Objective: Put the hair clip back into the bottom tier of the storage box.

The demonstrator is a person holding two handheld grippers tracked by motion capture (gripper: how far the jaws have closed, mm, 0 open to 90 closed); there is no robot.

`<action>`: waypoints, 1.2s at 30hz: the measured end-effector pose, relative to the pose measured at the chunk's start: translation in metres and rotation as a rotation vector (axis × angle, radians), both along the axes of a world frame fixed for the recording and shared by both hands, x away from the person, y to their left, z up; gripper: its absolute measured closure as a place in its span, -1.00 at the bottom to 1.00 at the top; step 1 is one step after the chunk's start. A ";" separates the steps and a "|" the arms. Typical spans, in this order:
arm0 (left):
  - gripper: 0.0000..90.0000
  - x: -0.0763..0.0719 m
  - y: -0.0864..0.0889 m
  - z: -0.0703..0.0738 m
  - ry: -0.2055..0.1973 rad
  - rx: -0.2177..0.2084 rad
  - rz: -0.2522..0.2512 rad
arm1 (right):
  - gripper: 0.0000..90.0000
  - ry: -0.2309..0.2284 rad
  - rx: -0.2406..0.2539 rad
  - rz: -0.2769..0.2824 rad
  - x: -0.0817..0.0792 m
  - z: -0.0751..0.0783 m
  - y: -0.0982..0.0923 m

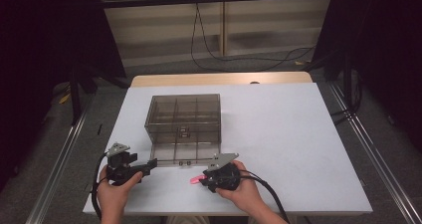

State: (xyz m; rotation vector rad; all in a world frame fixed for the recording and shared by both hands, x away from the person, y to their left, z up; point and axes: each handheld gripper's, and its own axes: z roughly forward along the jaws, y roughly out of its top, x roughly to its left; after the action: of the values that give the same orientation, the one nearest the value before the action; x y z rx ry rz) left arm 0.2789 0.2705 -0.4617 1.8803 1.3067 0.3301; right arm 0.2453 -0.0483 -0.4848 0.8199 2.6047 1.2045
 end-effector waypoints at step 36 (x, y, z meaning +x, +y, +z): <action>-0.64 0.000 -0.002 -0.001 0.005 0.009 -0.002 | 0.68 0.003 -0.022 0.019 0.000 0.002 0.011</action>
State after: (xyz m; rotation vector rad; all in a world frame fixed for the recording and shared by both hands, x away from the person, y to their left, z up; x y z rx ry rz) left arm 0.2787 0.2690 -0.4631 1.8910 1.3093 0.3309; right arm 0.2452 -0.0374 -0.4824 0.7948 2.6294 1.1784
